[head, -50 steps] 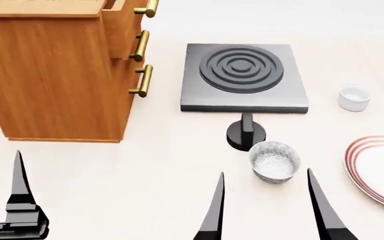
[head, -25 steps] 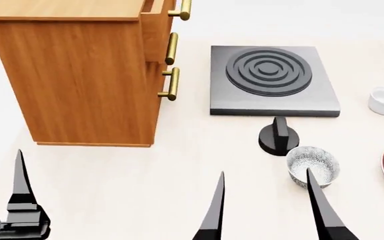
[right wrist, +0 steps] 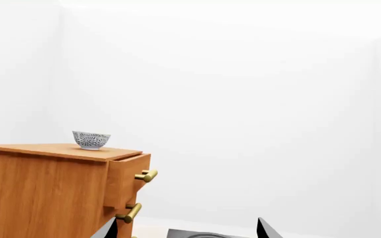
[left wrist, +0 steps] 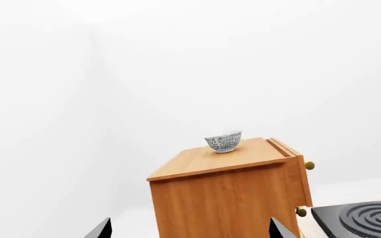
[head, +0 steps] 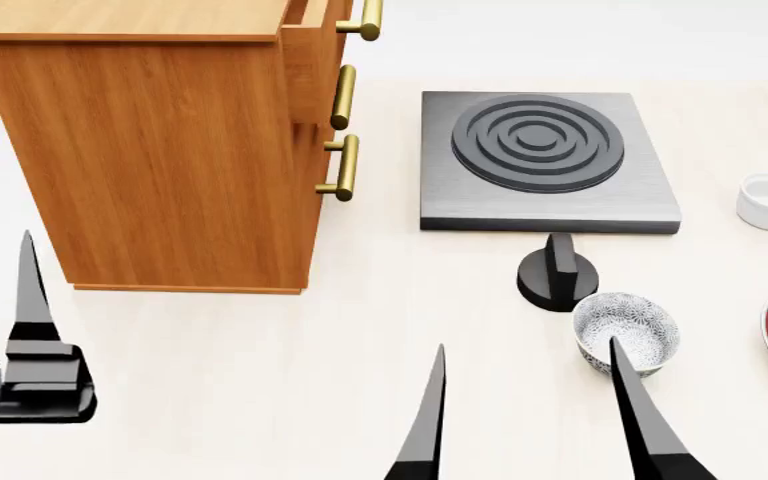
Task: Pick the akita bowl on the wooden cabinet and place it on the plate.
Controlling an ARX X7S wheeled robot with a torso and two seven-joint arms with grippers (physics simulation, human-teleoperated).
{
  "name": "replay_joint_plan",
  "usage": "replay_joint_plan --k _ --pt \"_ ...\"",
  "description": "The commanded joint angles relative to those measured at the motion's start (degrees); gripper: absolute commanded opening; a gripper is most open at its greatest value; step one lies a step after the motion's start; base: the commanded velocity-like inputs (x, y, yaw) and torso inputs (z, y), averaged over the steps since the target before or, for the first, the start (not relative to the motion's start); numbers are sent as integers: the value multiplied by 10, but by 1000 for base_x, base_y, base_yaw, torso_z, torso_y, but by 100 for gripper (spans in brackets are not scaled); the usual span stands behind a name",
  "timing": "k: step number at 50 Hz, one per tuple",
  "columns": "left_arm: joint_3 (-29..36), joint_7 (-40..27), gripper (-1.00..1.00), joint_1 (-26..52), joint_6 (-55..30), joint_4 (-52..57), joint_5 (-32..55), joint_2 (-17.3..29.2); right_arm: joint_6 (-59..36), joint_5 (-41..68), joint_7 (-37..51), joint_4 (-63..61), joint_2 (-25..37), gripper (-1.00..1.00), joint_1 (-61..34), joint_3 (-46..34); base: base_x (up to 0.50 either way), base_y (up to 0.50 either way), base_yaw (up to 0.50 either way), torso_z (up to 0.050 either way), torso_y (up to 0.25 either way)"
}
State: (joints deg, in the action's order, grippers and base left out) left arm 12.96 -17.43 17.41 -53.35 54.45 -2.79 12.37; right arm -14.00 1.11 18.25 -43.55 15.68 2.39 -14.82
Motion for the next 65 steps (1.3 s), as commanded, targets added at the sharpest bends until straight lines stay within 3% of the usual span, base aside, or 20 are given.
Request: replay_joint_plan --k 1,10,16,18,20,22,34,44,53,65 --pt "27 28 100 126 -148 45 7 -1 4 6 4 -1 5 100 1 -1 0 0 0 0 0" --pt "29 60 100 309 -321 55 5 -15 4 4 7 0 8 100 0 -6 0 0 0 0 0" --pt "41 126 100 380 -366 12 -37 -23 3 5 9 -2 9 100 -1 -10 0 0 0 0 0" --pt "70 213 100 395 -366 -10 -153 -44 2 4 9 -2 10 100 -2 -11 0 0 0 0 0" --pt "118 385 100 412 -366 -52 -325 -98 2 5 10 -1 10 100 -3 -11 0 0 0 0 0" --pt "108 526 100 437 -366 -86 -497 -124 3 8 10 1 10 100 -4 -10 0 0 0 0 0" --pt "89 545 100 561 -366 -187 -470 -124 4 13 13 7 12 100 -7 -12 0 0 0 0 0" --pt "29 448 100 667 -365 -296 -292 -123 17 13 14 3 20 100 -3 -14 14 0 0 0 0" --pt "13 411 100 710 -341 -365 -238 -116 27 12 18 -1 24 100 1 -13 384 0 0 0 0" --pt "20 401 100 710 -347 -358 -226 -110 11 15 22 -1 25 100 -6 -16 470 0 0 0 0"
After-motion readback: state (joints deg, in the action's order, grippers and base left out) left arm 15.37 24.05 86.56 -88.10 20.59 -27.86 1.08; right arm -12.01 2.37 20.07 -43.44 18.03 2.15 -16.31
